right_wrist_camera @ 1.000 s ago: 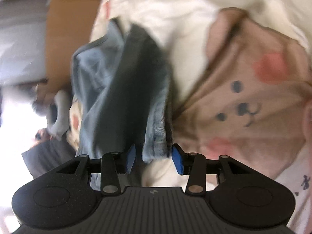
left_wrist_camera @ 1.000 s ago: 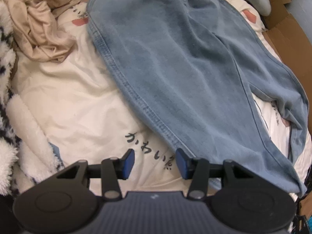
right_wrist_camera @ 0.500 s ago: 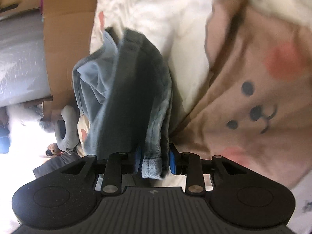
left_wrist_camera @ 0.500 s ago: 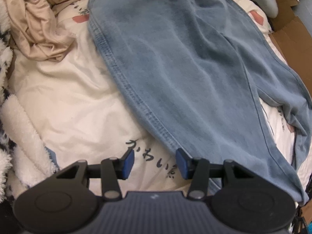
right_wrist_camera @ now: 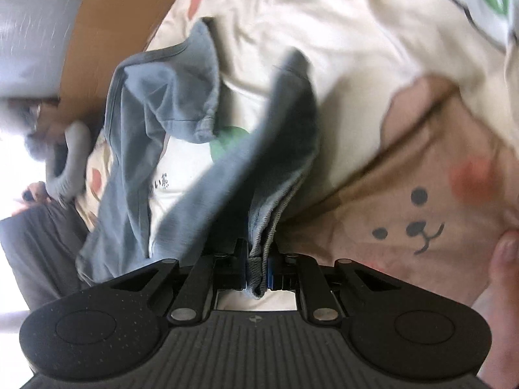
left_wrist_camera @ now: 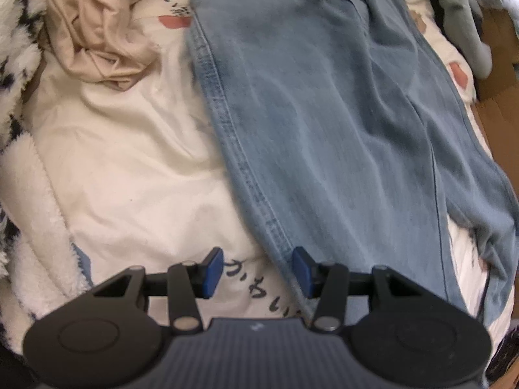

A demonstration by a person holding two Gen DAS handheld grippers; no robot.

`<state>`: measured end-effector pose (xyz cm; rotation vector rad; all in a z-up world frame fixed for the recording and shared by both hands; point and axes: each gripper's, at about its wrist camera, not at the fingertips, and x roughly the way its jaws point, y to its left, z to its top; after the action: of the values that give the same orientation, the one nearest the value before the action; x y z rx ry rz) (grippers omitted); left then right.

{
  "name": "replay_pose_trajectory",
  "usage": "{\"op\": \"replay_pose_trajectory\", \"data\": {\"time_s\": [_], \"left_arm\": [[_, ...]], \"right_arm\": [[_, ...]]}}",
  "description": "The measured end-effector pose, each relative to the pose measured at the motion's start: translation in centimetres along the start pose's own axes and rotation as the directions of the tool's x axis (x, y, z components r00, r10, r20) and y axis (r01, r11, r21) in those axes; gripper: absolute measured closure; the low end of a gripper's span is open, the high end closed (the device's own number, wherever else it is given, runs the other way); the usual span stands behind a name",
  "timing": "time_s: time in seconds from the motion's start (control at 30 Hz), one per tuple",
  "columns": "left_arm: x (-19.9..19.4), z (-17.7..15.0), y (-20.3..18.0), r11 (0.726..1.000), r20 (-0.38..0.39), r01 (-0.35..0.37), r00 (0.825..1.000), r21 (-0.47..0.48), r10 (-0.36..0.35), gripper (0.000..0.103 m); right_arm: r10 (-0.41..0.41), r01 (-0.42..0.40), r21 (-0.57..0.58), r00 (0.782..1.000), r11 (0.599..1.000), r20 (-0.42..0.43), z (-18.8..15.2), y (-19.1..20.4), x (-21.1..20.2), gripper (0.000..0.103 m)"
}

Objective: Fold clothes

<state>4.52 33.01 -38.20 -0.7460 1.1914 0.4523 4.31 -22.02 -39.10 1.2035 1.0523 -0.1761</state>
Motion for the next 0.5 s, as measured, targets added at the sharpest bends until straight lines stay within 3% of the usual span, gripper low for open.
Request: {"op": "replay_pose_trajectory", "data": {"time_s": [0.2, 0.3, 0.5], "left_arm": [[0.5, 0.0, 0.4, 0.997, 0.025, 0.025, 0.999, -0.077, -0.023, 0.055], [0.8, 0.2, 0.5, 0.994, 0.043, 0.033, 0.999, -0.104, -0.028, 0.055], [0.7, 1.1, 0.8, 0.987, 0.104, 0.050, 0.994, -0.155, -0.034, 0.062]], "right_arm": [[-0.095, 0.095, -0.122, 0.995, 0.988, 0.011, 1.6, 2.0, -3.1, 0.094], [-0.155, 0.158, -0.230, 0.987, 0.960, 0.030, 1.9, 3.2, -5.3, 0.094], [-0.221, 0.236, -0.307, 0.972, 0.922, 0.083, 3.4, 4.4, -10.4, 0.094]]}}
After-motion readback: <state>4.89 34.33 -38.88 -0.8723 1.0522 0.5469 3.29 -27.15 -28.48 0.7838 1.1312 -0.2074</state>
